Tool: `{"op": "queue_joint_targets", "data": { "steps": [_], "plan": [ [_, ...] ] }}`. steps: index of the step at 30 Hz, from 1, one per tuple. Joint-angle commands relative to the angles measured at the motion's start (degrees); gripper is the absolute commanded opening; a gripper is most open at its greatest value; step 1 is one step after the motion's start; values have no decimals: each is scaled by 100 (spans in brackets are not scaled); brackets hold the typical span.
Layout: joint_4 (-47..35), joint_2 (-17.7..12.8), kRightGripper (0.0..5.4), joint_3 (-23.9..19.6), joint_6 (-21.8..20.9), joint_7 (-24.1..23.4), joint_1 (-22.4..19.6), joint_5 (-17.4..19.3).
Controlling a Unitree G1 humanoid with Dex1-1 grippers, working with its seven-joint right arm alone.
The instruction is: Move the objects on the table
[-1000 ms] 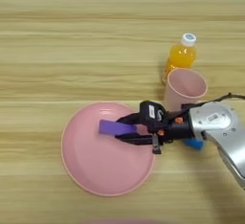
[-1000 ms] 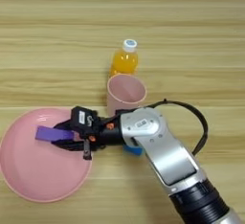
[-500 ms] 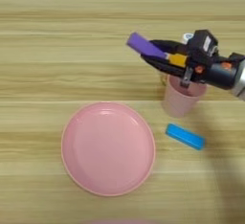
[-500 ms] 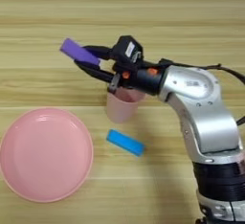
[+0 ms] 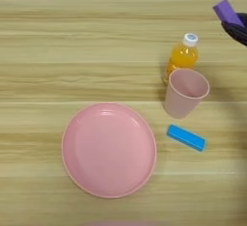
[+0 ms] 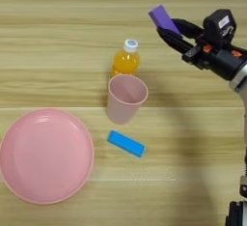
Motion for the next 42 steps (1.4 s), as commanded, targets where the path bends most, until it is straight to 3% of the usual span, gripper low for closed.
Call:
{"op": "queue_joint_targets", "data": {
  "steps": [1,10,27,42],
  "plan": [
    [869,-527,141,-150,-467,-134,-629,-166],
    [2471,-591,141,320,-1069,-102,-941,-740],
    [3790,-291,141,944,-1494,-226,-1161,-1288],
    [5403,83,141,1394,-2085,-569,-1685,-1828]
  ]
}}
